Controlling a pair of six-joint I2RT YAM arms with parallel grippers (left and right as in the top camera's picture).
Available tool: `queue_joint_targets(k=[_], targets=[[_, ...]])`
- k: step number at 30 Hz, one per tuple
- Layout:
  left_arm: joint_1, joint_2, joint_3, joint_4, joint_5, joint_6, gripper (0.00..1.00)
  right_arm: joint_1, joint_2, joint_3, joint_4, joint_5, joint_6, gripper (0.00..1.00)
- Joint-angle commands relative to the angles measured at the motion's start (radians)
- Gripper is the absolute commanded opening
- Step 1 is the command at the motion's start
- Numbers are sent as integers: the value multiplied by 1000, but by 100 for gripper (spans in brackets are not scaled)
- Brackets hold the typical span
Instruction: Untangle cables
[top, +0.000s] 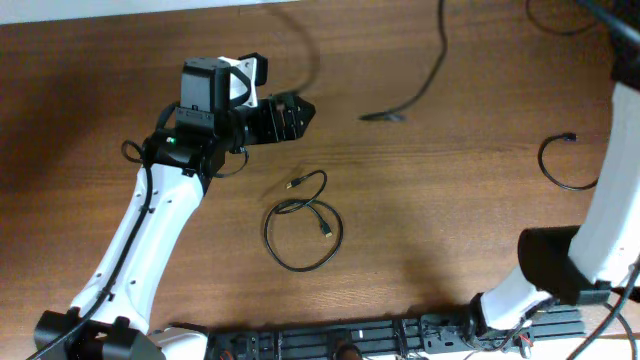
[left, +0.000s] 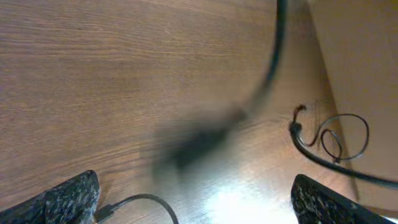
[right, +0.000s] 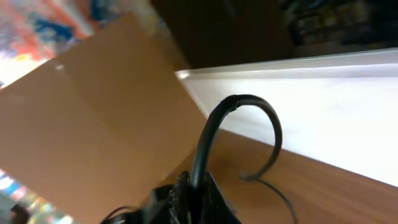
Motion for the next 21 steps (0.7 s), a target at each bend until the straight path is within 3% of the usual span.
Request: queue_joint_targets(k=[1,5,10,21], targets=[[3,5,7,6,48,20,99,-90,-1,9,4,89,-26,4],[3,5,7,5,62,19,99,-210,2,9,-19,142,-101,4],[3,5,7,5,78,31,99,-311,8,6,-195,311,-291,4],[2,5,7,-10,106,64,99,-589,38,-72,-277,644,-363,4]])
